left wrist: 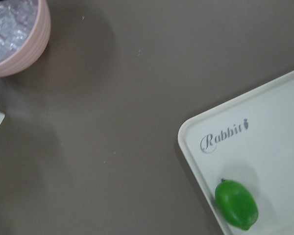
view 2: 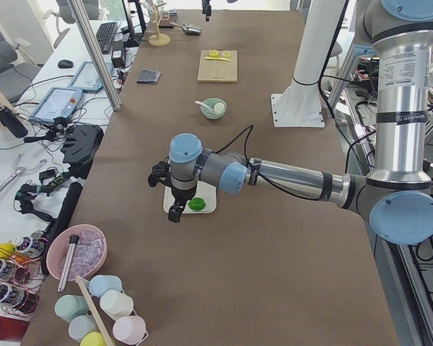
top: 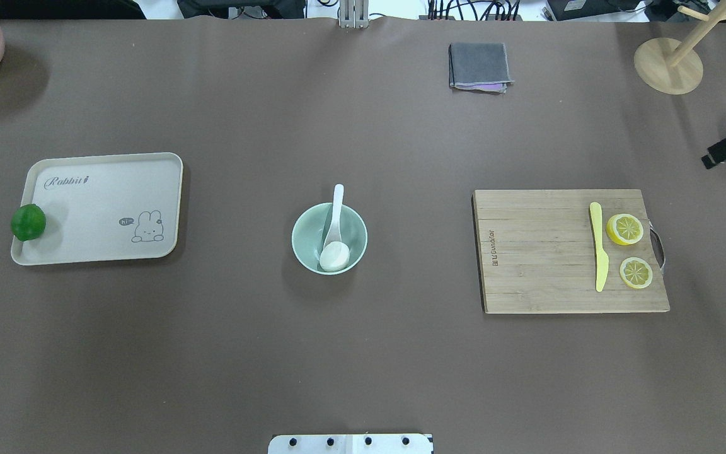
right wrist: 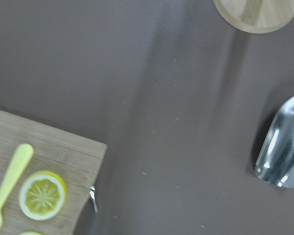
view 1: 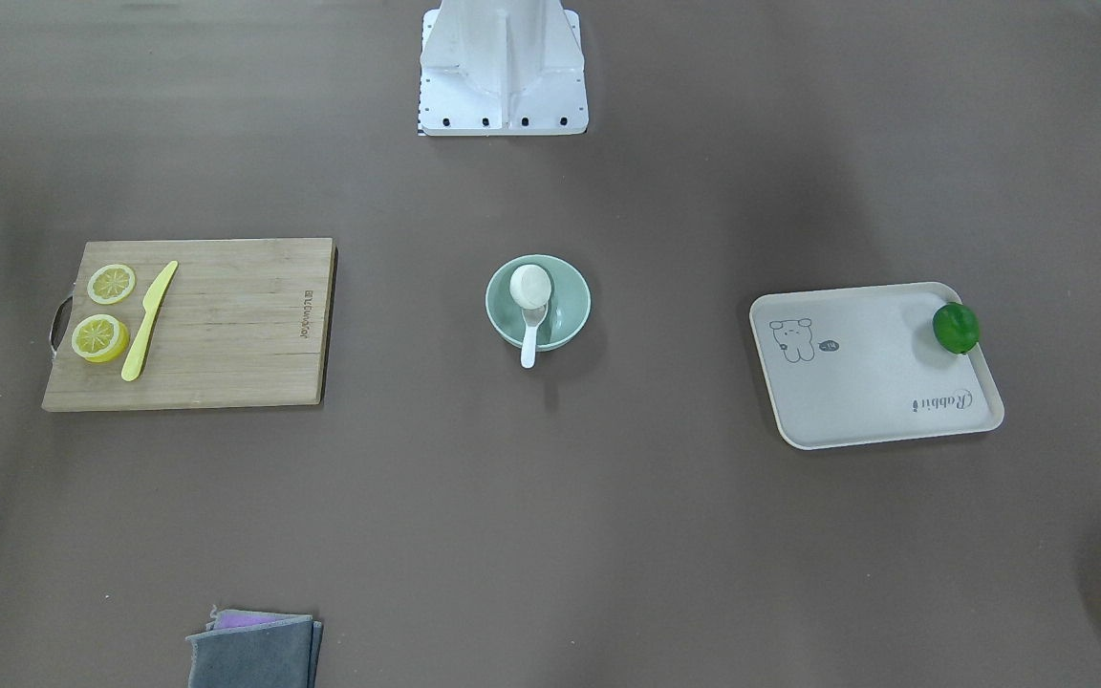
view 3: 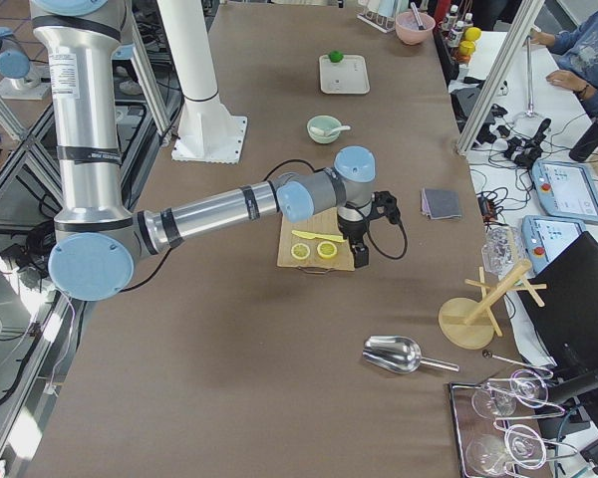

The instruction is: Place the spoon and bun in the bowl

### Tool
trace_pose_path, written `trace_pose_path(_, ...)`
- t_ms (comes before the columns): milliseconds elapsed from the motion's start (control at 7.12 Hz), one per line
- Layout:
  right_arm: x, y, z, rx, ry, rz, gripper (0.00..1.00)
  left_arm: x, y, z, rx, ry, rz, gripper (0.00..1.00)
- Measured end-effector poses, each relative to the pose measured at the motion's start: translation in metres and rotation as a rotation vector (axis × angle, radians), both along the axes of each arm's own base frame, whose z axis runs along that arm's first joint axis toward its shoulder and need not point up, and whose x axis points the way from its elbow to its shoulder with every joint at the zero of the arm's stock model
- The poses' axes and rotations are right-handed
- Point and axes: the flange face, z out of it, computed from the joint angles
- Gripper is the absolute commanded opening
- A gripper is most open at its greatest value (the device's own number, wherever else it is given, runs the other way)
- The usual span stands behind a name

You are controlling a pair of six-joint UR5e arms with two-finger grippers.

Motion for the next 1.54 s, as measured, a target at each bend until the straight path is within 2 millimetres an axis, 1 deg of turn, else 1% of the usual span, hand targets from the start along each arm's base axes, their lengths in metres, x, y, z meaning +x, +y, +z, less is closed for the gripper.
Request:
trace_pose_path(140,0.027,0.006,0.026,-0.004,0.003,-0.010,1.00,-0.012,0.015,0.013,-0.024,-0.001,-0.018,0.98)
trace_pose_path(281,0.045,0.009,0.048,-0.018,-0.007,-0.016,1.00,-0.021,0.022,0.021,-0.043,0.011,-0.033,0.98)
trace_pose_path(421,0.056,0.012,0.065,-0.038,-0.025,-0.014,1.00,-0.025,0.025,0.026,-0.064,0.034,-0.042,0.98)
trace_pose_path(561,0.060,0.014,0.075,-0.056,-0.040,-0.011,1.00,-0.031,0.027,0.029,-0.071,0.047,-0.053,0.98)
trace_pose_path(702,0.063,0.016,0.081,-0.069,-0.047,-0.007,1.00,-0.035,0.028,0.030,-0.073,0.052,-0.060,0.98)
trace_pose_path(842,0.063,0.017,0.083,-0.075,-0.051,-0.004,1.00,-0.037,0.028,0.029,-0.072,0.054,-0.064,0.98)
trace_pose_path(982,0.063,0.017,0.083,-0.077,-0.054,-0.003,1.00,-0.038,0.028,0.027,-0.070,0.054,-0.070,0.98)
trace_pose_path(1544,0.063,0.017,0.082,-0.077,-0.056,-0.001,1.00,-0.041,0.030,0.031,-0.078,0.045,-0.079,0.98)
